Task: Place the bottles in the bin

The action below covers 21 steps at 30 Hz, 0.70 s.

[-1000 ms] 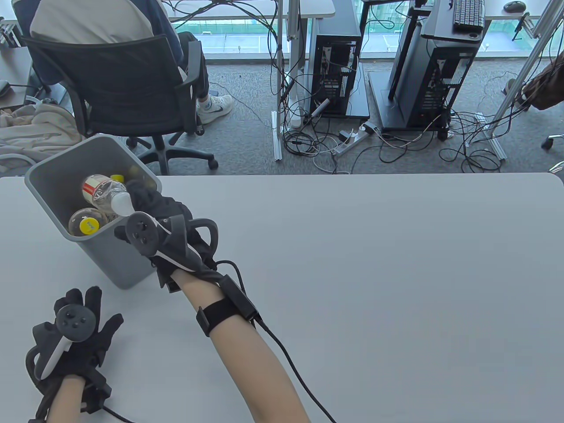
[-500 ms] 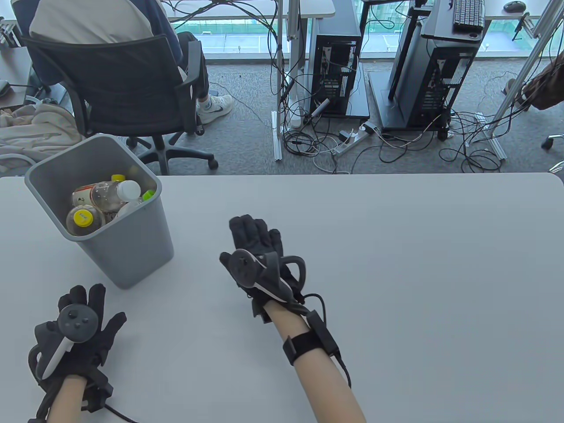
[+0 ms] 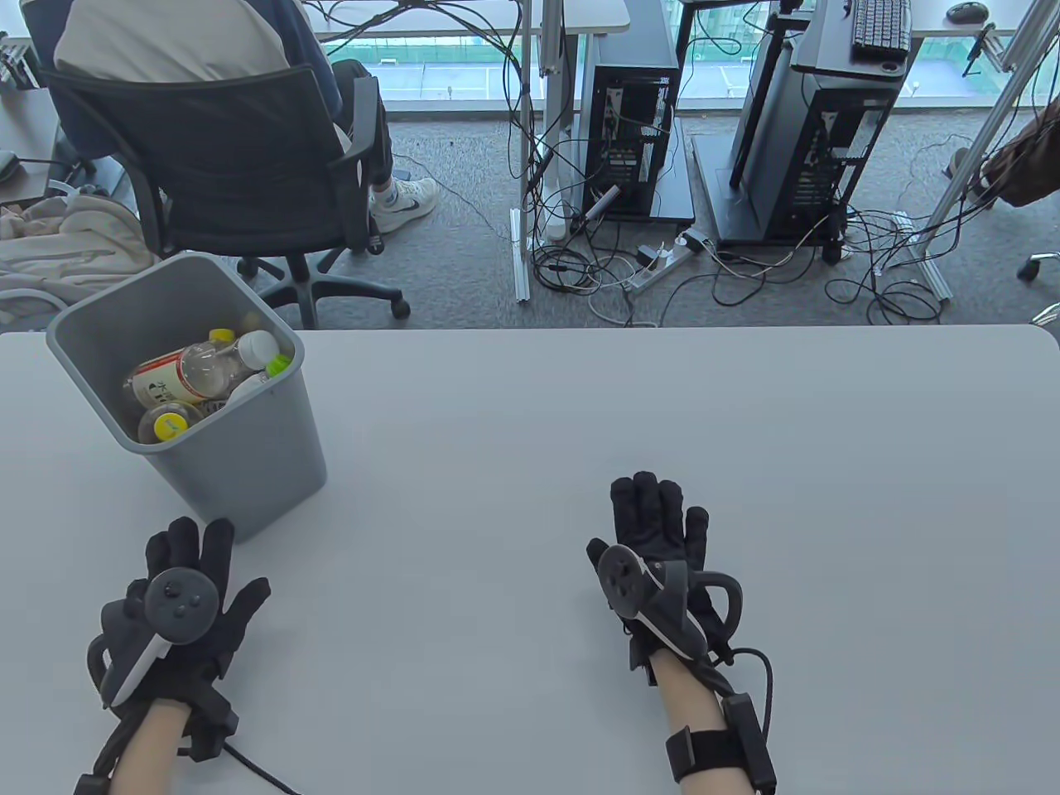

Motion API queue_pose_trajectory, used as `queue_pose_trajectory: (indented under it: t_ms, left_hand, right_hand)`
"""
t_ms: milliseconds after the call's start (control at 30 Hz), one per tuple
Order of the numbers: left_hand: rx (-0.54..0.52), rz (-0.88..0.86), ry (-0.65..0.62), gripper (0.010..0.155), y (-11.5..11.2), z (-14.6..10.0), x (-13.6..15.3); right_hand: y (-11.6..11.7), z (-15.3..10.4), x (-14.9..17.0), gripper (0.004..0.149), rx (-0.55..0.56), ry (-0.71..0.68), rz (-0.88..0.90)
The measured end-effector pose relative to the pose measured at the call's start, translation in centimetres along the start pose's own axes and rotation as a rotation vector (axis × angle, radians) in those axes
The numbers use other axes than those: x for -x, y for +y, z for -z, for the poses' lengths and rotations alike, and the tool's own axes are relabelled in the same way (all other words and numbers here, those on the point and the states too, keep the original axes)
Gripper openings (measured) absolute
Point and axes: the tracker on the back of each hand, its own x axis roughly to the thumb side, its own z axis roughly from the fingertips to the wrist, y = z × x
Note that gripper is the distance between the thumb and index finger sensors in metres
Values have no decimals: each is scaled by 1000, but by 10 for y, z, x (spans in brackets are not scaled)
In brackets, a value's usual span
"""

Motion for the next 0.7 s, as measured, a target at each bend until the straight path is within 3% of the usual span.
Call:
queue_pose_trajectory:
  t_ms: [267, 467, 700]
  left_hand:
    - [-50, 6, -37, 84, 0, -4, -6]
    - [-21, 34, -44, 84, -5, -1, -8]
    - [7, 92, -47, 84, -11, 1, -13]
  right_hand:
    - [5, -9, -17, 77, 24, -51, -67]
    - [7, -8, -25, 78, 1, -108, -116]
    - [13, -7, -17, 78, -52, -77, -85]
